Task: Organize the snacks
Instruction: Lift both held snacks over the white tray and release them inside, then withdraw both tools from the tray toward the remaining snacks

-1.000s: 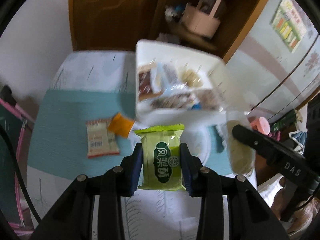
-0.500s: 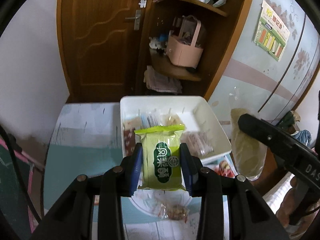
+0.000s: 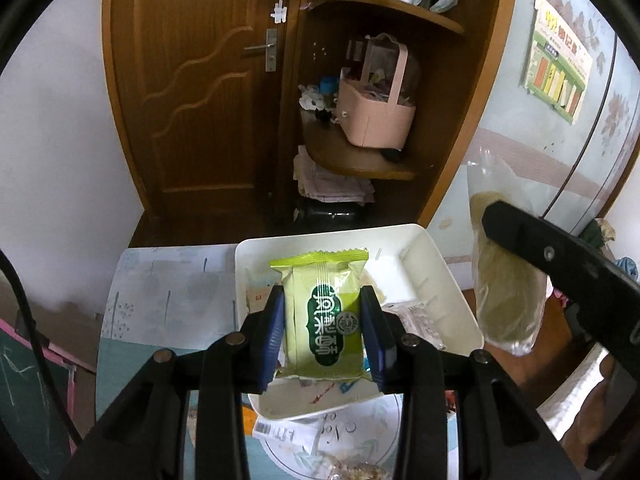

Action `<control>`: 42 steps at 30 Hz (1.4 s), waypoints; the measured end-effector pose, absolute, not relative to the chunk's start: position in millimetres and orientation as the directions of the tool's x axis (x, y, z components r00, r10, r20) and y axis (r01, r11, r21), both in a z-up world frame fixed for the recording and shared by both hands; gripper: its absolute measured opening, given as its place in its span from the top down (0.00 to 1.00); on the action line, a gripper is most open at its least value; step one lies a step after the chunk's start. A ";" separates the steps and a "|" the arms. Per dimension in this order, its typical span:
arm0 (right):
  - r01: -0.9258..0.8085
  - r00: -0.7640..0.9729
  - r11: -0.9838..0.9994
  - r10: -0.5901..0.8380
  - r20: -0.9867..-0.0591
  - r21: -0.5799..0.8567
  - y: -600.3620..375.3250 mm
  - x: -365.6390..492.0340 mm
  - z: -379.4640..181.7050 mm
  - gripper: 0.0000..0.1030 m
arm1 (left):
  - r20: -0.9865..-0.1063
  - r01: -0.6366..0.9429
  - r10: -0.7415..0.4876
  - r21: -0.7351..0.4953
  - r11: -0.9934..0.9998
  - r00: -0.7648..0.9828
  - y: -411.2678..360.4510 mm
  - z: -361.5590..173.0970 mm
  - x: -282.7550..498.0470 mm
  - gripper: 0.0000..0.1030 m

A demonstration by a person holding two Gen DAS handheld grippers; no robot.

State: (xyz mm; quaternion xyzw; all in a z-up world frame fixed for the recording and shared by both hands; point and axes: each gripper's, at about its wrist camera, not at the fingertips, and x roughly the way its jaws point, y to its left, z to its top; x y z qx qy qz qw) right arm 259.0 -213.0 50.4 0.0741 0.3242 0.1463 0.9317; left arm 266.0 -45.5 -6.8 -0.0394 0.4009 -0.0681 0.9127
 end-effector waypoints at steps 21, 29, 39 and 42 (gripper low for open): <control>-0.121 0.672 0.964 0.254 -0.695 0.236 -221.9 300.0 10.4 0.46 | -0.769 0.055 -0.081 -0.060 0.997 0.634 -47.7 -35.0 290.5 0.13; -0.128 0.665 0.964 0.257 -0.701 0.232 -223.6 287.2 7.4 0.46 | -0.740 0.075 -0.122 -0.097 0.992 0.662 -50.1 -34.2 274.0 0.13; -0.129 0.657 0.959 0.273 -0.702 0.252 -228.9 251.8 5.6 0.46 | -0.731 0.090 -0.139 -0.105 0.990 0.668 -54.9 -28.0 238.3 0.13; -0.127 0.667 0.959 0.271 -0.694 0.252 -230.6 239.4 8.0 0.46 | -0.726 0.086 -0.142 -0.114 0.990 0.673 -53.4 -24.2 225.5 0.13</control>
